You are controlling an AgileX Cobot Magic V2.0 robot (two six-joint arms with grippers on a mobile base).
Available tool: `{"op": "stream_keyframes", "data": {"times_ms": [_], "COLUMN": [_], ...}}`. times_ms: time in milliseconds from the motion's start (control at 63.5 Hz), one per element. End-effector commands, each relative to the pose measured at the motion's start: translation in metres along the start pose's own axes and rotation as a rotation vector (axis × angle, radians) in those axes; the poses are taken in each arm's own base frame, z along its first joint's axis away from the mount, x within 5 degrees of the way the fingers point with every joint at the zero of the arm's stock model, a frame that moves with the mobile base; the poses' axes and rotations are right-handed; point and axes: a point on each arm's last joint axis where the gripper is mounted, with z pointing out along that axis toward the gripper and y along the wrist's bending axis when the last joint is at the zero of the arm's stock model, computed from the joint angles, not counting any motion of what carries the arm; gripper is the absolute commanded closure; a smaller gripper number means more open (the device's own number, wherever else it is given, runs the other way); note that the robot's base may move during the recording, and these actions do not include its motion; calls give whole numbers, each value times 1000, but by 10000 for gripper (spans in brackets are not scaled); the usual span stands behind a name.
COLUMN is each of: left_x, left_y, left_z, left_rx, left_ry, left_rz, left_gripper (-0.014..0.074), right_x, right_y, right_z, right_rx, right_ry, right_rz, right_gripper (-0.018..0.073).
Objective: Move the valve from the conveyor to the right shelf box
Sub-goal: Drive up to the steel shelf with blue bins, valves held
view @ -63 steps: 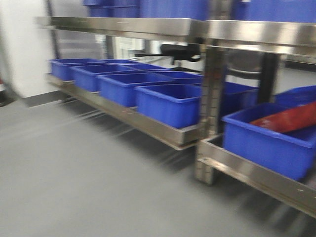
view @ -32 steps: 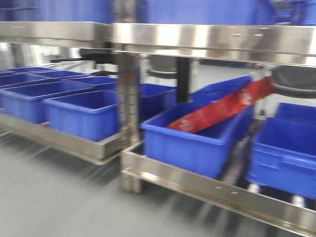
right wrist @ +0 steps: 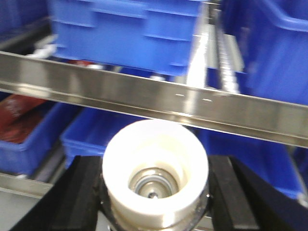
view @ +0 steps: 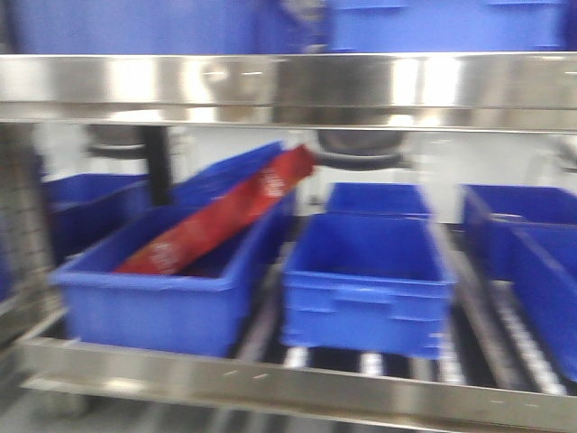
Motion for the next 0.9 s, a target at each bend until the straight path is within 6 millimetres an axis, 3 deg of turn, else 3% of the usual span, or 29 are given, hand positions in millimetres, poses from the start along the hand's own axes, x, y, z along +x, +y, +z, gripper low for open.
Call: {"op": "stream_keyframes", "data": {"times_ms": [0, 882], "left_x": [-7, -7], "left_y": [0, 0], "left_z": [-2, -2], "left_rx": [1, 1], "left_ry": [-69, -69], "left_rz": [-9, -9], "left_gripper": [708, 708], "right_x": [-12, -12], "right_y": [-1, -1], "right_z": [-7, -7], "right_rx": [18, 18], "right_ry": [-106, -106], "right_rz": [-16, -16], "right_gripper": [713, 713]}}
